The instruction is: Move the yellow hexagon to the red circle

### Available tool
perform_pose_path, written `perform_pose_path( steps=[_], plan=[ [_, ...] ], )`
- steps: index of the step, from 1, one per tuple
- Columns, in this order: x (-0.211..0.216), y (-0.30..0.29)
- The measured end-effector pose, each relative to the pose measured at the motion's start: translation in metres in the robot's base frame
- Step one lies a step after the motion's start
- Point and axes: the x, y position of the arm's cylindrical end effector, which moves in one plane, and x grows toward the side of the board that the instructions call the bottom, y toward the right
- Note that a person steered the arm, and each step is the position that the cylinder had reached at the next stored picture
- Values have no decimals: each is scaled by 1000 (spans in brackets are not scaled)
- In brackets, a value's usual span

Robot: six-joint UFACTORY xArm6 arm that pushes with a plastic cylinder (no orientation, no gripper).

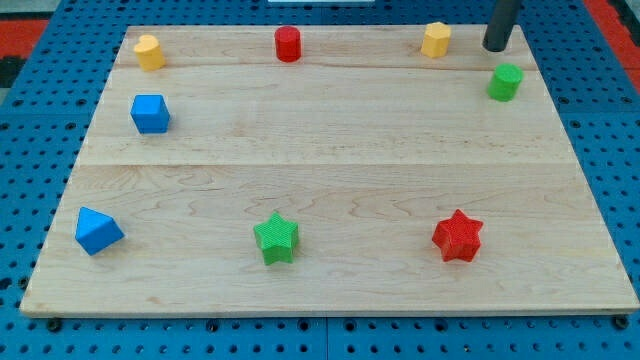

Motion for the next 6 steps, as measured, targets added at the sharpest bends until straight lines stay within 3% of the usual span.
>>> perform_pose_path(
  steps=[3,5,6],
  plan=[
    [-37,-30],
    [19,-107],
    [14,-157]
  ],
)
